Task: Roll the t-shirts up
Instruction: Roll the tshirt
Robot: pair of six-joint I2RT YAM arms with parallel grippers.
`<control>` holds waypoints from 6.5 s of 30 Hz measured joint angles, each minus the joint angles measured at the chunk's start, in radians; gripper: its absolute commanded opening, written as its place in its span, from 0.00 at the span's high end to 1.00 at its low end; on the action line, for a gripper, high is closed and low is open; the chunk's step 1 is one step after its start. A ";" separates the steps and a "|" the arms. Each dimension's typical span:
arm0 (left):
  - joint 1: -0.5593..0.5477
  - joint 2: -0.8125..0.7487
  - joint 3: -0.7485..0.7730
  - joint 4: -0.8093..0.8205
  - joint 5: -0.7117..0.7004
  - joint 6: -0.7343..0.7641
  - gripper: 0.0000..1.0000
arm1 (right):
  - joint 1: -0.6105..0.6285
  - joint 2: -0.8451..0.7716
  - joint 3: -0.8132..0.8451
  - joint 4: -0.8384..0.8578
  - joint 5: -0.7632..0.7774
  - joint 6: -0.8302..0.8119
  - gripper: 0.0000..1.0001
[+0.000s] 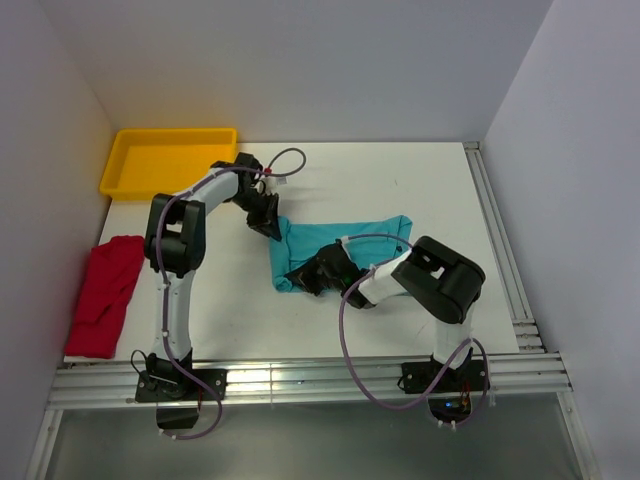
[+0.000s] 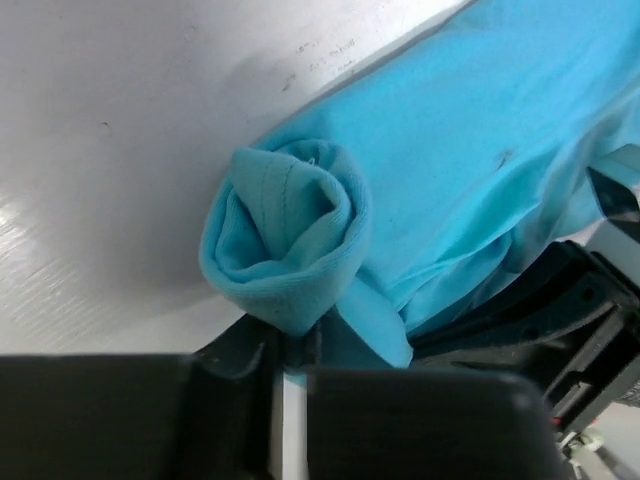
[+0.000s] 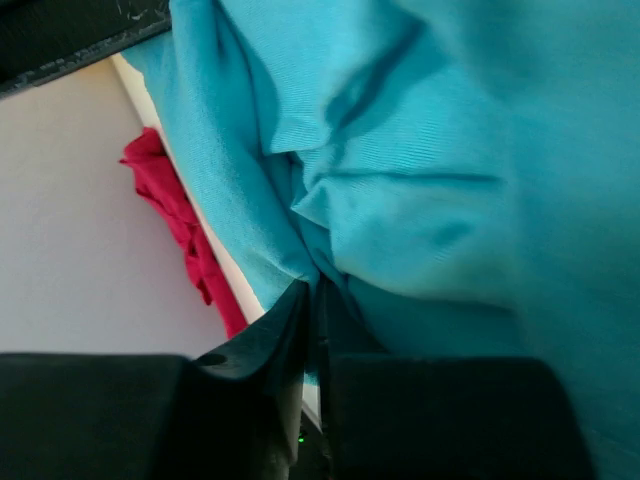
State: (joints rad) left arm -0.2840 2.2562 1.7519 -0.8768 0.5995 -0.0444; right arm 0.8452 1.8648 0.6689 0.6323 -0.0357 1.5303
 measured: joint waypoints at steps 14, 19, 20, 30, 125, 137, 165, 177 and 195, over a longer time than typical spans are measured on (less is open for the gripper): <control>-0.041 0.045 0.147 -0.167 -0.216 0.097 1.00 | 0.012 -0.115 0.143 -0.399 0.142 -0.240 0.56; -0.042 0.045 0.154 -0.190 -0.266 0.124 1.00 | 0.046 -0.120 0.248 -0.547 0.219 -0.316 0.55; -0.042 0.045 0.157 -0.195 -0.277 0.130 1.00 | 0.060 -0.120 0.283 -0.584 0.237 -0.335 0.55; -0.050 0.045 0.184 -0.249 -0.381 0.171 1.00 | 0.221 0.042 0.731 -0.919 0.448 -0.491 0.46; 0.040 -0.084 -0.107 0.080 0.010 0.006 0.39 | 0.060 -0.024 0.032 -0.088 0.092 -0.027 1.00; 0.037 -0.022 -0.039 0.032 0.029 0.006 1.00 | 0.060 -0.024 0.067 -0.140 0.100 -0.088 0.67; -0.013 0.038 0.202 -0.246 -0.364 0.161 1.00 | 0.237 0.129 0.837 -1.062 0.510 -0.546 0.48; -0.034 0.066 0.248 -0.282 -0.394 0.164 1.00 | 0.274 0.280 1.026 -1.233 0.591 -0.632 0.43; -0.052 0.094 0.299 -0.311 -0.410 0.164 1.00 | 0.311 0.420 1.205 -1.369 0.639 -0.692 0.37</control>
State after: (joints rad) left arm -0.3359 2.3501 2.0506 -1.1881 0.1898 0.1200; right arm 1.1561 2.2848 1.8740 -0.7368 0.6037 0.8387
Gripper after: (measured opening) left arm 0.058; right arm 0.630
